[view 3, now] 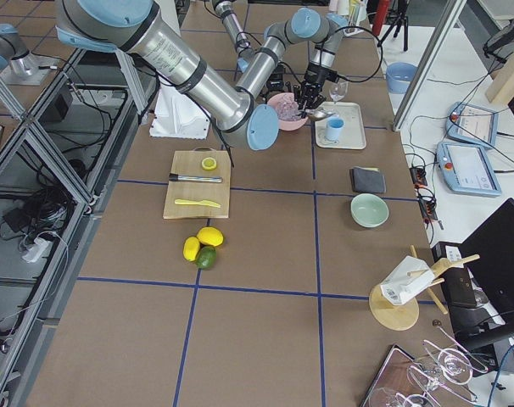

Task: Put ice in cup with scoop
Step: 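Tilt the scoop with the right gripper to pour ice into the blue cup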

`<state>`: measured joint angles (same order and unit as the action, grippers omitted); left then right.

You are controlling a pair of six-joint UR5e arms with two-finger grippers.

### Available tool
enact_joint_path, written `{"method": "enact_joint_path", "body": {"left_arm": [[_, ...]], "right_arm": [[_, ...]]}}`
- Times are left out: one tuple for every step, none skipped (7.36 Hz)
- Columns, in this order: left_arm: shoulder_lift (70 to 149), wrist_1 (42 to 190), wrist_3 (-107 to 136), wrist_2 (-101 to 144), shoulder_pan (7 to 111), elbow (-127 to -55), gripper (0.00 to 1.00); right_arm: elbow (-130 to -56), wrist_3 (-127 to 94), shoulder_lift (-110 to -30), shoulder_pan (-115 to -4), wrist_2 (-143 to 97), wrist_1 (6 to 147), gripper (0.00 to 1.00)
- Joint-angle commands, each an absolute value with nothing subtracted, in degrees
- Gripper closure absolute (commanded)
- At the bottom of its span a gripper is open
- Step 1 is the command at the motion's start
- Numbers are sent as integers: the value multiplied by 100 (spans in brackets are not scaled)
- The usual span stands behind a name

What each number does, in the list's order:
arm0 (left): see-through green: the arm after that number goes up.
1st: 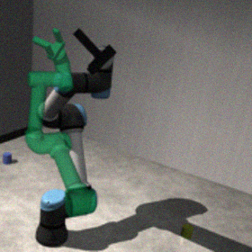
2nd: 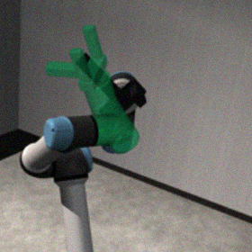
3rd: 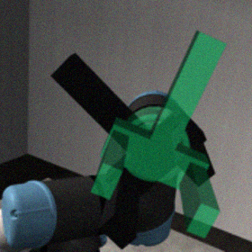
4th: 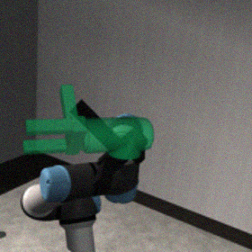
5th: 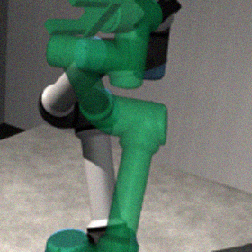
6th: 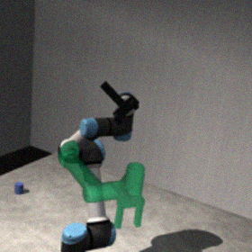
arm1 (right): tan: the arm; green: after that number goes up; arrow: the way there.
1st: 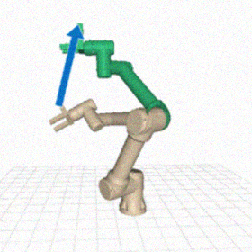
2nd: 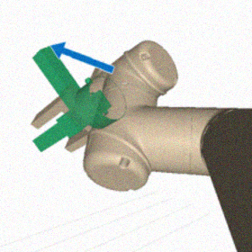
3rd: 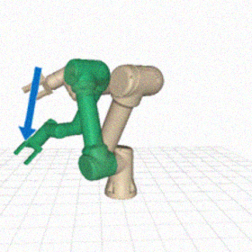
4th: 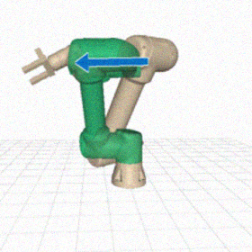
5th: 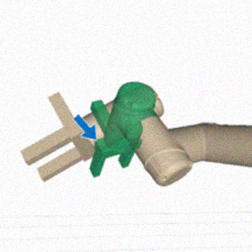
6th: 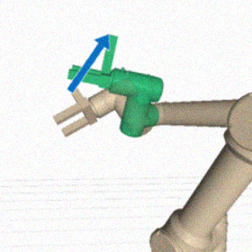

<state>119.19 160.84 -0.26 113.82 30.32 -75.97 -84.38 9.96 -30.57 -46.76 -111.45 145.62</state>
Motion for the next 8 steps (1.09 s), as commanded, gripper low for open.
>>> {"method": "enact_joint_path", "body": {"left_arm": [[11918,16084,-26,11382,3032,-7594,0],[11918,16084,-26,11382,3032,-7602,0],[11918,16084,-26,11382,3032,-7603,0],[11918,16084,-26,11382,3032,-7594,0],[11918,16084,-26,11382,3032,-7594,0],[11918,16084,-26,11382,3032,-7594,0],[11918,16084,-26,11382,3032,-7602,0],[11918,16084,-26,11382,3032,-7603,0]], "right_arm": [[-8420,1037,-3032,-4676,-11127,14581,100],[-8420,1037,-3032,-4676,-11127,14581,100],[-8429,1037,-3032,-4676,-11127,14581,100],[-8437,1046,-3041,-4676,-11127,14572,100],[-8455,1046,-3041,-4676,-11136,14581,100],[-8455,1046,-3041,-4676,-11136,14572,100],[-8464,1046,-3032,-4676,-11144,14572,100],[-8464,1037,-3032,-4676,-11197,14564,100]]}}
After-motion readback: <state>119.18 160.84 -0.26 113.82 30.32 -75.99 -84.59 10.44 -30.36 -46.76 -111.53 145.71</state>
